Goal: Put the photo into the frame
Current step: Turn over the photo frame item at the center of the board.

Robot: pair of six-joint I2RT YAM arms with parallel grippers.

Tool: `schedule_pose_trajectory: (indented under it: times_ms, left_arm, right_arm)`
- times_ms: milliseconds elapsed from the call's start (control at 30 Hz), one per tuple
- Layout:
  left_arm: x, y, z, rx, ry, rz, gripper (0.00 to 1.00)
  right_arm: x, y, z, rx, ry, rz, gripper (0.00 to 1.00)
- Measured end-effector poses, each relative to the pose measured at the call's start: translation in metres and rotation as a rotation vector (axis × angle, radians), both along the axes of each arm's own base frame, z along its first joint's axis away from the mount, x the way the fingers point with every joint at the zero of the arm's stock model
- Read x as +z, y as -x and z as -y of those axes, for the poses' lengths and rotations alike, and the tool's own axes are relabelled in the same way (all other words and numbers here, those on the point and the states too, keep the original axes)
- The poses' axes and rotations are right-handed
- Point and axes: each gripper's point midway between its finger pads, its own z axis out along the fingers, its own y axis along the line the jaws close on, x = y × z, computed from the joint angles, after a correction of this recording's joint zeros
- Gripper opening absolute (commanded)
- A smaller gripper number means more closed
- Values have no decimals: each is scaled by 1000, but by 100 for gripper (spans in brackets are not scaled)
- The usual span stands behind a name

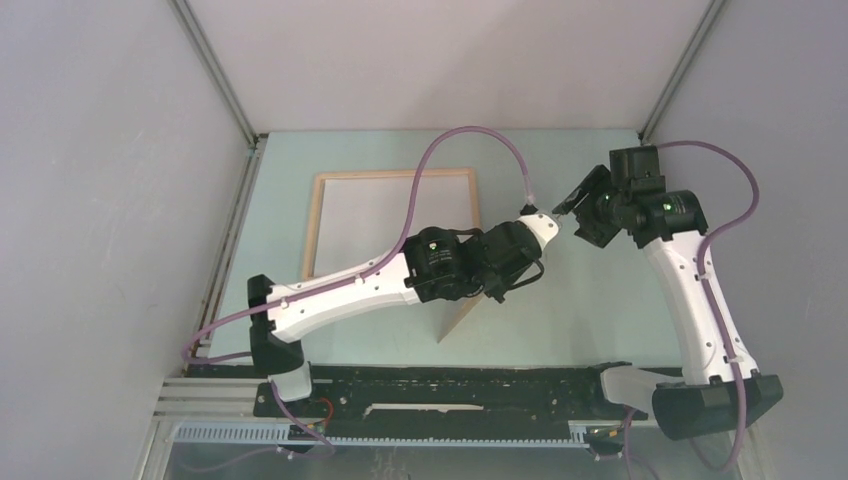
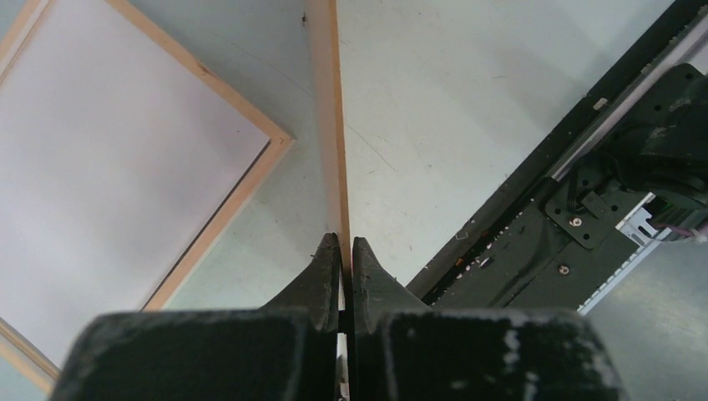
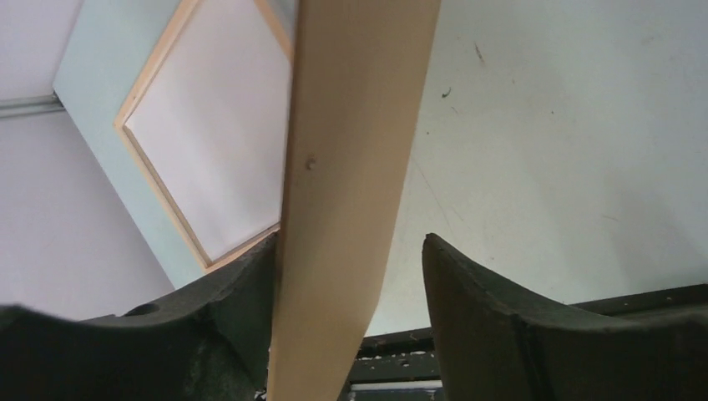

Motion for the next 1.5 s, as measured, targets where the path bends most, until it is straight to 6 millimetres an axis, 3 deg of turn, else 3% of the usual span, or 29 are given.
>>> schedule_pose_trajectory:
  times_ms: [200, 300, 400, 467, 600, 700, 800, 900, 1000, 1133, 1300, 1400, 1500]
  left_arm:
    - [-2, 7, 6, -27, 18, -38, 14]
    - [-2, 11, 10, -38, 38, -62, 31]
    - [-2, 20, 21, -67, 89, -109, 63]
    - [-2, 30, 27, -99, 123, -147, 78]
    - [5, 44, 23, -149, 168, -186, 90]
    - [29, 46, 13, -164, 239, -181, 95]
    - [58, 39, -8, -160, 328, -172, 100]
    - [82, 16, -41, -109, 439, -154, 100]
    - [90, -12, -76, -20, 541, -141, 100]
    - [69, -55, -122, 161, 691, -186, 100]
    - [11, -95, -170, 428, 850, -310, 100]
    - [-14, -96, -178, 471, 928, -403, 100]
    - [-19, -90, -170, 420, 994, -458, 100]
  right_arm:
    - [-6, 7, 2, -66, -26, 22, 51]
    - [-6, 7, 4, -103, -35, 41, 38]
    - [-14, 9, 10, -139, -16, 30, 14]
    - [-23, 12, 15, -165, 6, 10, 0]
    - [-32, 20, 24, -198, 40, -8, 0]
    - [-24, 25, 28, -185, 47, 33, 0]
    - [-3, 34, 34, -121, 54, 129, 0]
    - [21, 43, 40, -44, 51, 246, 0]
    - [44, 45, 42, 42, 25, 359, 0]
    - [74, 36, 9, 283, -75, 496, 0]
    - [100, 30, -30, 527, -243, 590, 0]
    - [111, 28, -46, 635, -327, 624, 0]
    - [114, 26, -60, 728, -406, 620, 0]
